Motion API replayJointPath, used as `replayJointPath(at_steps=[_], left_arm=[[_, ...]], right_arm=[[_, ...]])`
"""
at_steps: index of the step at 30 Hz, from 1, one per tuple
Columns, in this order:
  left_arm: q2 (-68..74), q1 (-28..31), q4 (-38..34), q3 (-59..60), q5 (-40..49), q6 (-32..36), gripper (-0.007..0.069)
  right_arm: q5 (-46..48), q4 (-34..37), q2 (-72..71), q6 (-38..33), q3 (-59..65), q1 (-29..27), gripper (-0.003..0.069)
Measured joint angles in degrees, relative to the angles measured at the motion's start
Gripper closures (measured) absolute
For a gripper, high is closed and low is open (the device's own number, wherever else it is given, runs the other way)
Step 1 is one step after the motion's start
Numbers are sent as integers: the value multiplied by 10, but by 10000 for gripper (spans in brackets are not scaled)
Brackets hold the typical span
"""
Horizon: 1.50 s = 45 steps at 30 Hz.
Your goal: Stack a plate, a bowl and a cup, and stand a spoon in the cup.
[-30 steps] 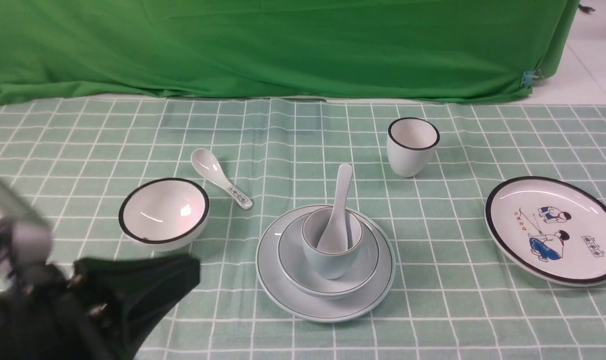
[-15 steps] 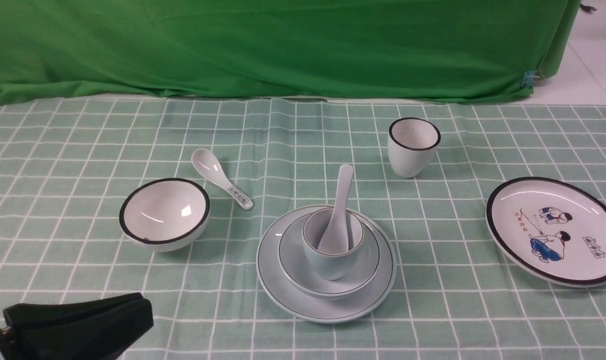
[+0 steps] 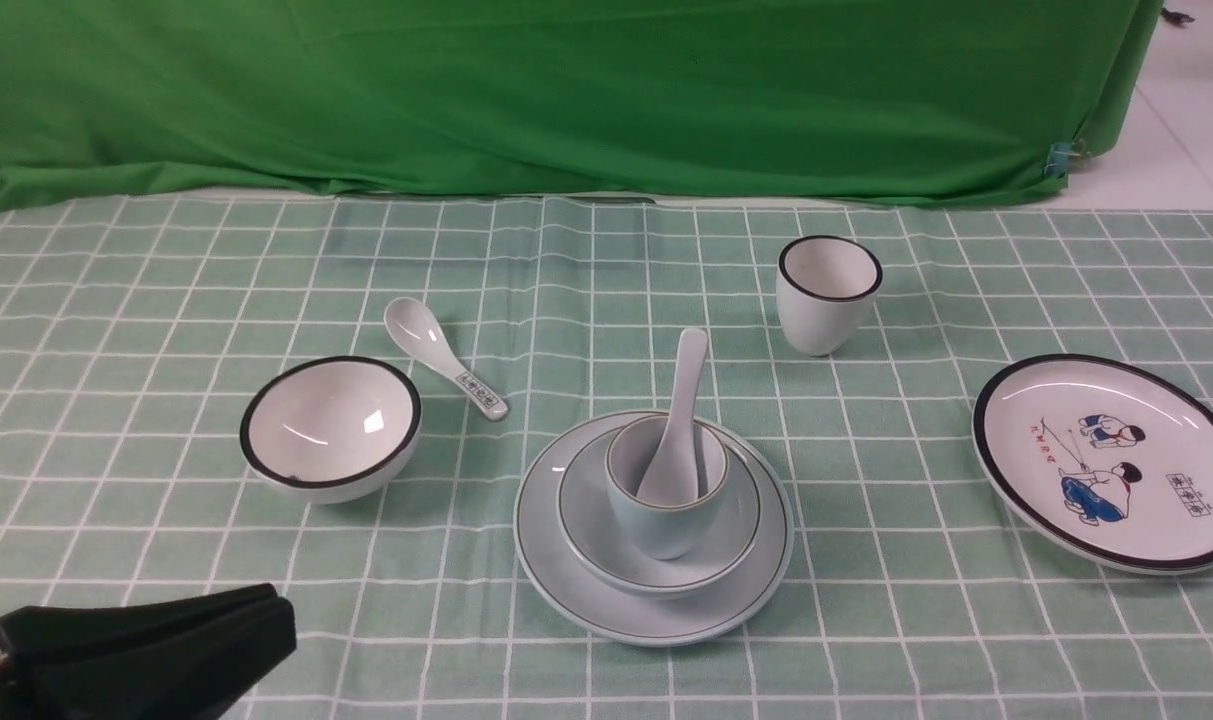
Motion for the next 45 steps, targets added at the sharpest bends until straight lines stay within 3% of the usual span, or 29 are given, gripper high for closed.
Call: replayJointPath(at_steps=[3,5,6,10,14,45], left_arm=[[-33,49,-8,26,-28,3,613],[-68,115,-18,56,-41,5,613],[-68,115,-18,59,-42,5,613],[-141,269,-13,139,-41,1,613],[-180,347,10,195,-38,-19,613],[-185,358,35,212,-8,-22,612]], right_arm=[[1,0,0,0,0,0,518],[1,0,0,0,0,0,515],[1,0,0,0,0,0,515],[1,0,0,0,0,0,504],[1,0,0,0,0,0,498],[1,0,0,0,0,0,428]])
